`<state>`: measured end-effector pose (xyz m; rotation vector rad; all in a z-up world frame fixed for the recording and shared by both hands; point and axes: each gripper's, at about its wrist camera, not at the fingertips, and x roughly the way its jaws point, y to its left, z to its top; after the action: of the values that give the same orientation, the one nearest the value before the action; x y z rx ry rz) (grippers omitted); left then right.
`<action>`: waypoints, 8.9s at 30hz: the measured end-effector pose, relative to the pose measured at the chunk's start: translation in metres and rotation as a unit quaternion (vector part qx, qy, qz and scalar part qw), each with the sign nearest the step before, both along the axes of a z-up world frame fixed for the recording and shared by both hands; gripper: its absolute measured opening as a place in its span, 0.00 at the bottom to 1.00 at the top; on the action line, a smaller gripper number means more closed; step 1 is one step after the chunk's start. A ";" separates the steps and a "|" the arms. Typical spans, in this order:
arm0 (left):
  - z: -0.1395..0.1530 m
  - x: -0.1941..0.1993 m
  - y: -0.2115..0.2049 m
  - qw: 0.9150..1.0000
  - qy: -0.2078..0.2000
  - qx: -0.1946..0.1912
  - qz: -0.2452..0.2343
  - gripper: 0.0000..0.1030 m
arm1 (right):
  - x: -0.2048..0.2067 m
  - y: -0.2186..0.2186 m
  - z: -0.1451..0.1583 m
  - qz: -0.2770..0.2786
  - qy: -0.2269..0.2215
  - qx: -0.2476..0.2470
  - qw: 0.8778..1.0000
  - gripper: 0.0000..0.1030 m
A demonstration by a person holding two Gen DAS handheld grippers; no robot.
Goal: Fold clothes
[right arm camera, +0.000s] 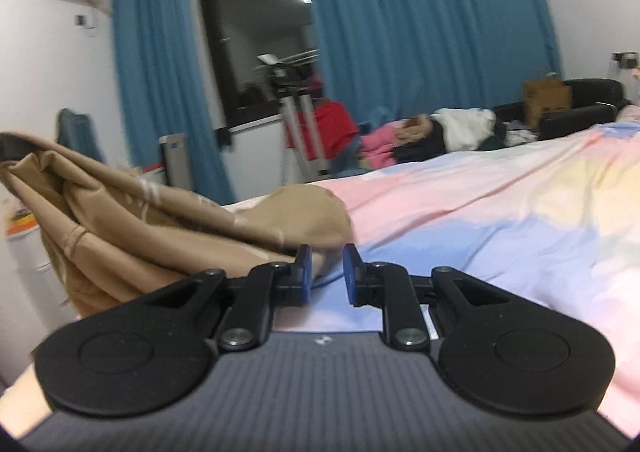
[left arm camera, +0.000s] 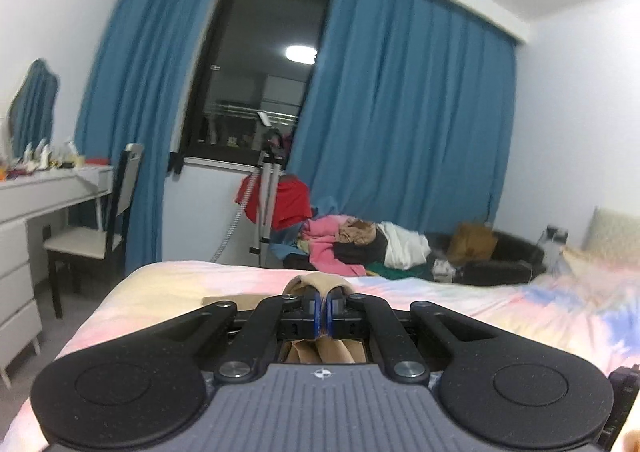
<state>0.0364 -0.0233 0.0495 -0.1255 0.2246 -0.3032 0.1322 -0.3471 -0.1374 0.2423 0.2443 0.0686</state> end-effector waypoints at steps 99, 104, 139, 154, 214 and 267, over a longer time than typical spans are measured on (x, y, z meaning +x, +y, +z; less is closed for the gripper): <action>-0.107 -0.025 -0.034 0.988 0.045 0.139 -0.060 0.59 | 0.060 -0.002 0.008 0.135 0.053 0.135 0.980 0.07; -0.115 -0.044 -0.068 0.973 -0.006 0.199 -0.117 0.64 | 0.065 -0.011 0.001 0.133 0.071 0.168 0.974 0.07; -0.009 -0.045 0.098 0.960 -0.126 -0.225 -0.109 0.03 | -0.020 -0.039 0.086 0.307 -0.147 0.175 0.924 0.07; -0.144 0.158 0.097 0.966 0.246 -0.022 0.073 0.12 | 0.109 0.006 -0.046 0.177 0.204 0.151 0.951 0.14; -0.043 0.044 0.039 0.992 0.014 0.020 -0.127 0.00 | 0.036 0.033 0.001 0.162 0.017 0.113 0.980 0.54; -0.068 0.046 0.026 0.991 -0.004 0.134 -0.020 0.04 | 0.044 0.018 -0.044 0.053 0.224 0.144 0.962 0.12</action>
<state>0.0828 0.0024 -0.0182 0.1468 0.2588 -0.3106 0.1759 -0.3293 -0.1809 0.5354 0.7008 0.1570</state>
